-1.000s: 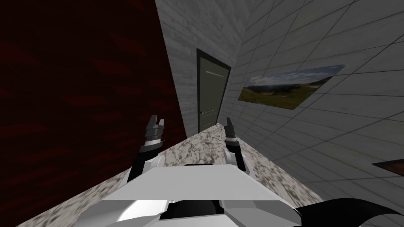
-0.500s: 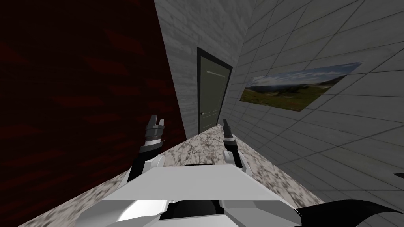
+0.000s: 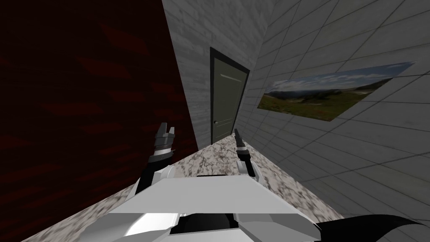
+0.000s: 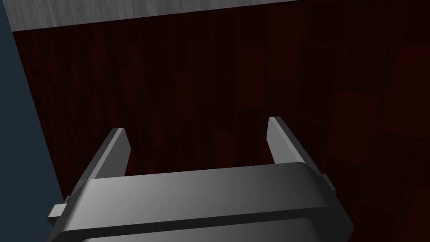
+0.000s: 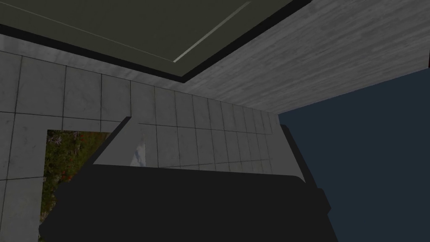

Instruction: Pull the door open

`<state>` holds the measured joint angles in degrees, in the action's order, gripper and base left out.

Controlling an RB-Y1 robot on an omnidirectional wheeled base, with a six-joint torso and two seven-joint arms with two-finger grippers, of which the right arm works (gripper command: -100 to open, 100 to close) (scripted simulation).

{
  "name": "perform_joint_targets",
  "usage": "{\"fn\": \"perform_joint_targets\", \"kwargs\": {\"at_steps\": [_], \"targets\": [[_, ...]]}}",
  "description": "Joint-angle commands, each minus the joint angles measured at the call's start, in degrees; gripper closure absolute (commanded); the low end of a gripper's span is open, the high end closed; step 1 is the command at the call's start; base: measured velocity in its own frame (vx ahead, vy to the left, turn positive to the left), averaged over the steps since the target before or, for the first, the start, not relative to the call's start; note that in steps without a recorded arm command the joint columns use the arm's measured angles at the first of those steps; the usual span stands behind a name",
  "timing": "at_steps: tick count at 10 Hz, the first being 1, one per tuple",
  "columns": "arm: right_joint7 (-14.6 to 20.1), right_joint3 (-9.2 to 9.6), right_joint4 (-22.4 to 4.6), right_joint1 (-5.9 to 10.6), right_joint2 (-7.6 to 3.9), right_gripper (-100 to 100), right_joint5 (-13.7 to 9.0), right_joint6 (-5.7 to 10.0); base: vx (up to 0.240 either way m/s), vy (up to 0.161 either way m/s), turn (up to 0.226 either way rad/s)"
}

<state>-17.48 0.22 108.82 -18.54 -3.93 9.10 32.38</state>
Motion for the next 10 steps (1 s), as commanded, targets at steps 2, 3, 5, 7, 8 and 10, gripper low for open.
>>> {"fn": "perform_joint_targets", "kwargs": {"at_steps": [2, 3, 5, 7, 8, 10], "targets": [[-2.9, -0.1, -4.1, 1.2, -0.39, -100, 1.1, 1.32, 0.096, -0.019, 0.031], [-4.0, -0.11, -5.6, 1.7, -0.53, -100, 1.5, 1.67, 0.095, -0.014, 0.024], [-6.3, -0.14, -8.6, 2.74, -0.74, -100, 2.3, 2.39, 0.091, -0.021, 0.031], [-8.6, -0.16, -11.7, 3.79, -0.93, -100, 3.2, 3.12, 0.107, -0.021, 0.032], [-9.7, -0.18, -13.2, 4.32, -1.03, -100, 3.7, 3.49, 0.098, -0.021, 0.03], [-12.1, -0.2, -16.2, 5.4, -1.17, -100, 4.6, 4.24, 0.086, -0.027, 0.033]]}}
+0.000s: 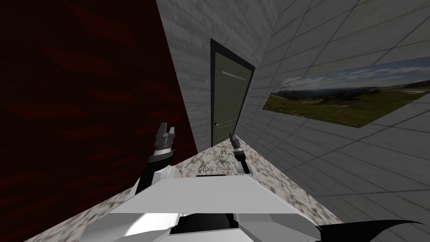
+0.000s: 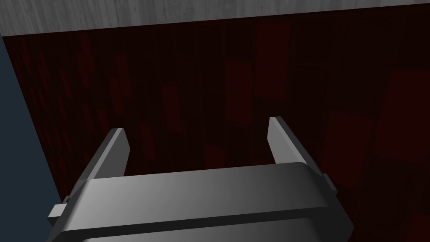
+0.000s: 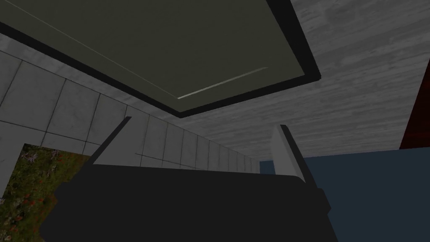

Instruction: Pull the door open

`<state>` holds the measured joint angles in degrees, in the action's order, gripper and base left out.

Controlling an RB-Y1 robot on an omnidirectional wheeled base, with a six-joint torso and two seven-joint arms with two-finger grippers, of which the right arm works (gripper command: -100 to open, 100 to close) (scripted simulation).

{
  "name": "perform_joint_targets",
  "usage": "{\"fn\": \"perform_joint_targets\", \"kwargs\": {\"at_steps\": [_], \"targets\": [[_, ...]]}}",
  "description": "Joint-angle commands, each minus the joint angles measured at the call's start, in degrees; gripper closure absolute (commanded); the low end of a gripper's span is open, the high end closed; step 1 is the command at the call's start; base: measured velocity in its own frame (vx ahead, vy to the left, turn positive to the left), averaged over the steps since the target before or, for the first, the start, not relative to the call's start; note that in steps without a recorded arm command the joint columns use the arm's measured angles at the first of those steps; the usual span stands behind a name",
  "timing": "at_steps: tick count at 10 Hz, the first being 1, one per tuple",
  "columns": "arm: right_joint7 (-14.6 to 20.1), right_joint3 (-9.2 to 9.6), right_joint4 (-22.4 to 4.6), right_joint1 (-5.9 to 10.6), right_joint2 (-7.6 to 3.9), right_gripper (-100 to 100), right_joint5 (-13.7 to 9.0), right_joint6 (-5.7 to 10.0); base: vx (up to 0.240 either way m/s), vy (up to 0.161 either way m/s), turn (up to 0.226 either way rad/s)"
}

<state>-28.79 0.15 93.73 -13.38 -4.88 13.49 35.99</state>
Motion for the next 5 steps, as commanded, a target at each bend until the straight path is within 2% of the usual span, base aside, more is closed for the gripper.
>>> {"fn": "perform_joint_targets", "kwargs": {"at_steps": [1, 5], "targets": [[-2.0, -0.14, -2.8, 0.78, -0.28, -100, 0.7, 1.0, 0.103, -0.024, 0.038], [-6.7, -0.19, -9.2, 2.95, -0.46, -100, 2.5, 2.51, 0.096, -0.017, 0.029]]}}
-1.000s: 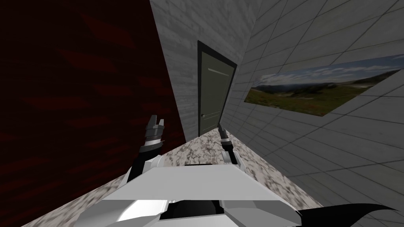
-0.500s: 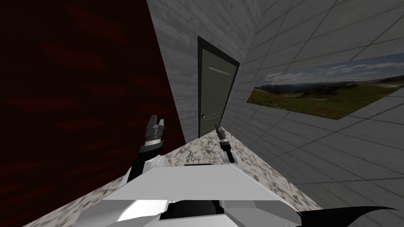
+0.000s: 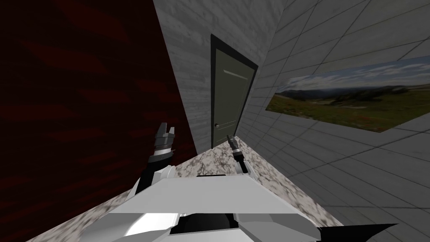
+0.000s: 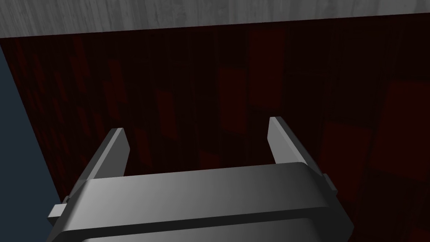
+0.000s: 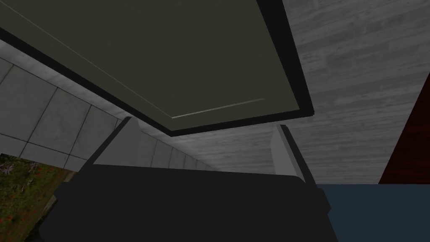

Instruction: Pull the door open

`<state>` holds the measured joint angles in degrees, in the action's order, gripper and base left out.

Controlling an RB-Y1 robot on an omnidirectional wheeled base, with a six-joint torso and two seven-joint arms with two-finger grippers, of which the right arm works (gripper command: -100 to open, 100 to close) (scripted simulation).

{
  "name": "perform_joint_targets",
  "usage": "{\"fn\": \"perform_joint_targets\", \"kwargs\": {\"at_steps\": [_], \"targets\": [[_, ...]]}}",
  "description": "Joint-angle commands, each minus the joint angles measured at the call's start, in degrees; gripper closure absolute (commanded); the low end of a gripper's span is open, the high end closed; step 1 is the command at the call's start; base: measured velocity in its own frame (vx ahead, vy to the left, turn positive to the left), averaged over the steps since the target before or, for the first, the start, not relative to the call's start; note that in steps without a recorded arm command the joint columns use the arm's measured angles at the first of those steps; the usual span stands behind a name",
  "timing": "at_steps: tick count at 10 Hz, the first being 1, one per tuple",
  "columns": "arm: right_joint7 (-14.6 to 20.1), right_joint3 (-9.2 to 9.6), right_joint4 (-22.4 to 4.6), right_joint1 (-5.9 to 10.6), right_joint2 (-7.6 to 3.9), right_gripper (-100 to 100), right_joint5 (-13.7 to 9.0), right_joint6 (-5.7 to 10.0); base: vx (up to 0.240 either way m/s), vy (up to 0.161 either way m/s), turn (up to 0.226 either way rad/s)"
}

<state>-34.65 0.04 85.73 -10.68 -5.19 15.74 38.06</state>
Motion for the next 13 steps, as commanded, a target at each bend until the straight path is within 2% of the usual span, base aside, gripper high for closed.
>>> {"fn": "perform_joint_targets", "kwargs": {"at_steps": [1, 7, 8, 13], "targets": [[-2.0, -0.09, -2.7, 0.79, -0.16, -100, 0.7, 0.81, 0.095, -0.037, 0.039], [-9.0, -0.17, -11.9, 3.98, -0.17, -100, 3.4, 3.04, 0.1, -0.029, 0.03], [-9.0, -0.17, -12.0, 3.98, -0.17, -100, 3.4, 3.04, 0.06, -0.011, 0.013], [-14.5, -0.23, -19.4, 6.51, 0.0, -100, 5.5, 4.79, 0.078, -0.027, 0.028]]}}
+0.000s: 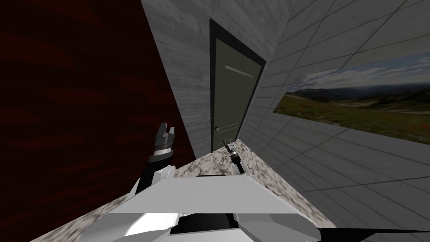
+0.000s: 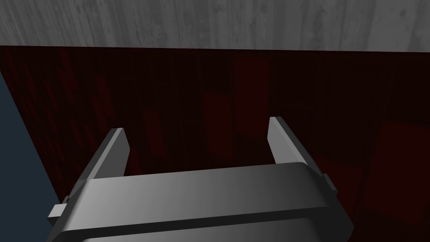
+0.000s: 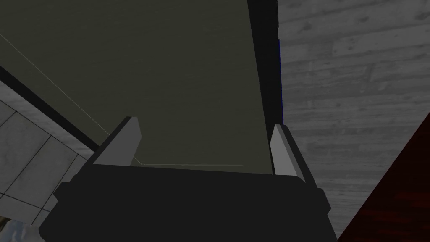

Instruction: Pull the door open

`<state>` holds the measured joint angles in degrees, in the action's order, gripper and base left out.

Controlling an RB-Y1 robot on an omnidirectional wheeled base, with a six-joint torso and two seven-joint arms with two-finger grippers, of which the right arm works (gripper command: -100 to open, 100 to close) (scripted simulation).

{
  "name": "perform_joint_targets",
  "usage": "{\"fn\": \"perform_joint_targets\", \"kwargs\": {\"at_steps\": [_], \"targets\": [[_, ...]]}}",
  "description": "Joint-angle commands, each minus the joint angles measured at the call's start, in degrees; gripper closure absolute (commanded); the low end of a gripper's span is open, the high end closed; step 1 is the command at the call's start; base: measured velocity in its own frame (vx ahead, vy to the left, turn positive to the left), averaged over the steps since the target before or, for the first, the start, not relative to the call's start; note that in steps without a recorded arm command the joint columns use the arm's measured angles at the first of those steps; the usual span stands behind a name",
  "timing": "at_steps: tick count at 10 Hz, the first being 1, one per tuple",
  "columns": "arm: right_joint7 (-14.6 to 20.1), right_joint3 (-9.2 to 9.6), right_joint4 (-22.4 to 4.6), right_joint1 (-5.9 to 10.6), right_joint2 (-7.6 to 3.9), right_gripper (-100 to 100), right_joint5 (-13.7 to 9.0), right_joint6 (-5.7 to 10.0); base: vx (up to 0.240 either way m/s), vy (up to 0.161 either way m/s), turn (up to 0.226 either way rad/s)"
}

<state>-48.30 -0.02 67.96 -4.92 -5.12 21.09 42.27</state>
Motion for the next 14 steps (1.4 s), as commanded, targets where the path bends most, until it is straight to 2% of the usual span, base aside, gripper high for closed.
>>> {"fn": "perform_joint_targets", "kwargs": {"at_steps": [1, 7, 8, 14], "targets": [[-0.8, -0.18, -1.6, 0.75, -0.07, -100, 0.2, 0.58, 0.064, -0.007, 0.006], [-6.9, -0.24, -9.7, 3.52, 0.31, -100, 2.5, 2.5, 0.09, -0.023, 0.024], [-6.9, -0.24, -9.7, 3.52, 0.31, -100, 2.5, 2.5, 0.064, -0.029, 0.01], [-11.9, -0.3, -16.5, 5.85, 0.81, -100, 4.5, 4.12, 0.08, -0.023, 0.02]]}}
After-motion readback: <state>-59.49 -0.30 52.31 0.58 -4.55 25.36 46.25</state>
